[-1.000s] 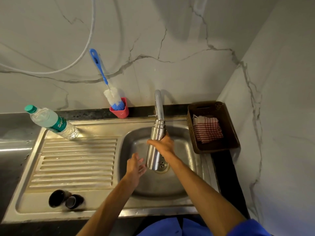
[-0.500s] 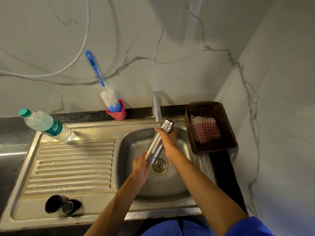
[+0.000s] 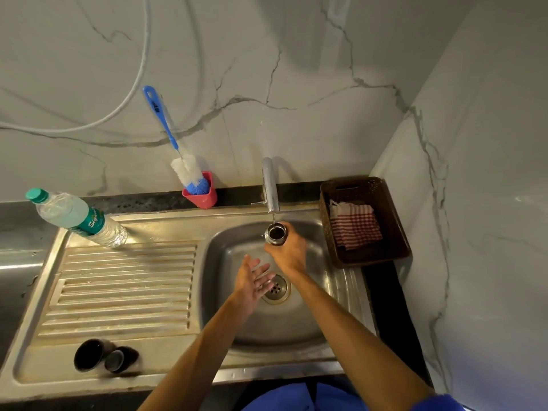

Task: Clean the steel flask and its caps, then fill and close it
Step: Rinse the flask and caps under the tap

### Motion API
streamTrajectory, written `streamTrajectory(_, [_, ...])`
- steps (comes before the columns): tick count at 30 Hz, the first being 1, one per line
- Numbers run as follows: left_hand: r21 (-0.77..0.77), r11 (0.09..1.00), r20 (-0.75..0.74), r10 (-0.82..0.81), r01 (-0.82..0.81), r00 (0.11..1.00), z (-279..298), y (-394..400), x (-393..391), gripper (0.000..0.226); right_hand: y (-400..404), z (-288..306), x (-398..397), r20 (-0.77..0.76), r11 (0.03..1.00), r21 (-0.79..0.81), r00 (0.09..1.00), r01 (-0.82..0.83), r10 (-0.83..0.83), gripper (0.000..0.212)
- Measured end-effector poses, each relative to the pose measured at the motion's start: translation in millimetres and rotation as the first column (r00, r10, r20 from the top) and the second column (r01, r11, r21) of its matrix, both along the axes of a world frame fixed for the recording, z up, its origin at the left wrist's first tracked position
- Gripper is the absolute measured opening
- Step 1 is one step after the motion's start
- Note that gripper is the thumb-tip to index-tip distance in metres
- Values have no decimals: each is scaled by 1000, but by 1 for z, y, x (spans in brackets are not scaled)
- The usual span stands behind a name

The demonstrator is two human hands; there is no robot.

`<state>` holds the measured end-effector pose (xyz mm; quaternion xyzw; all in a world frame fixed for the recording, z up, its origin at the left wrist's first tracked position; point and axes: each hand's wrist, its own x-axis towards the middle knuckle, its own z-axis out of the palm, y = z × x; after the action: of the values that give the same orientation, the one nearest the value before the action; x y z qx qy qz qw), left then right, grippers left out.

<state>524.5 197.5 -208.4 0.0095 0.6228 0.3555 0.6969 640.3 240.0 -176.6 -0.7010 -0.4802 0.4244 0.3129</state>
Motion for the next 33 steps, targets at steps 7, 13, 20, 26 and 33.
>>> streamTrajectory(7, [16, 1000, -36, 4, -4, 999, 10, 1, -12, 61, 11, 11, -3, 41, 998, 5, 997, -60, 60, 70])
streamTrajectory(13, [-4, 999, -23, 51, -51, 998, 7, 3, -22, 60, 20, 21, -5, 104, 1000, 20, 994, -21, 19, 53])
streamTrajectory(20, [-27, 997, -6, 70, -70, 998, 8, -7, -22, 55, 35, 24, 7, 152, 987, -113, 980, -114, 131, 37])
streamTrajectory(26, [-54, 997, -20, 62, -63, 998, 0, -12, -22, 55, 24, 19, 4, 151, 969, -139, 962, -206, 227, 53])
streamTrajectory(33, [-118, 988, -119, -109, 95, 987, -2, -16, -26, 60, 12, 15, 0, 133, 986, -88, 979, -143, 154, 43])
